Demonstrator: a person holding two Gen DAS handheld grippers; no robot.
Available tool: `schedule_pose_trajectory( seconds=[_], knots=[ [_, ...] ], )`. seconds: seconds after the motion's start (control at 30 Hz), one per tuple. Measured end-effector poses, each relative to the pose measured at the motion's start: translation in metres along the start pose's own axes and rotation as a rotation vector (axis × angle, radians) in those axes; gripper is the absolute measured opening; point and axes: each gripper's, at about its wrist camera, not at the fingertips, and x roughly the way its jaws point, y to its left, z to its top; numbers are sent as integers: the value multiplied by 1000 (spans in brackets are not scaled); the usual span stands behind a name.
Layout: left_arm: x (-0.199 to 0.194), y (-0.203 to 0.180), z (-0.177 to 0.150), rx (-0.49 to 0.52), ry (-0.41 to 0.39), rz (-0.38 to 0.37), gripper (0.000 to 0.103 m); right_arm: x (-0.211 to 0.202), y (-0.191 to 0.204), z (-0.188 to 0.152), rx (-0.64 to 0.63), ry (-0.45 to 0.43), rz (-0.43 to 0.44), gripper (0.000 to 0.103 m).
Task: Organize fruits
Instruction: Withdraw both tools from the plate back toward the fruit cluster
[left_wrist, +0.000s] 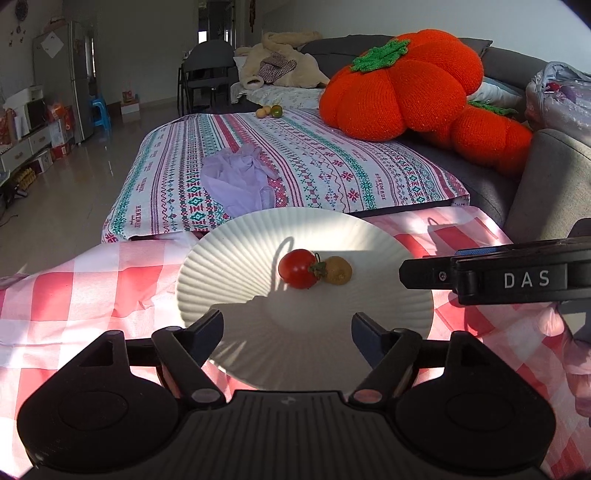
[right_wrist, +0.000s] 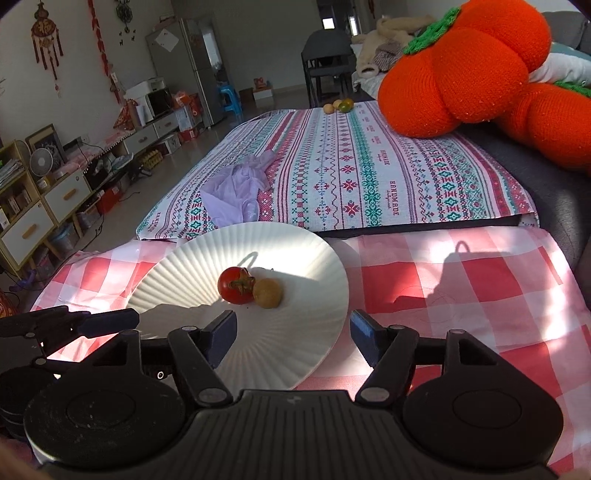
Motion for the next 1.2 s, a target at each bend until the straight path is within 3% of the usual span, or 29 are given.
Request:
schedule_pose_trajectory(
  seconds=[0.17,0.4,0.83,1.2],
  knots=[
    [-27,6,-4,-24,-12,-7,97,-18,1,-1,12,-9,-19,84],
    [-62,16,-14,-48,-4,-8,102,-37,16,-6,6,-1,-28,101],
    [-98,32,-49,-79,47,0,102,-56,49,-28,-75,25,-14,102],
    [-113,44,-85,-73,42,10,102,-52,70,-51,-149,73,77,103]
  ],
)
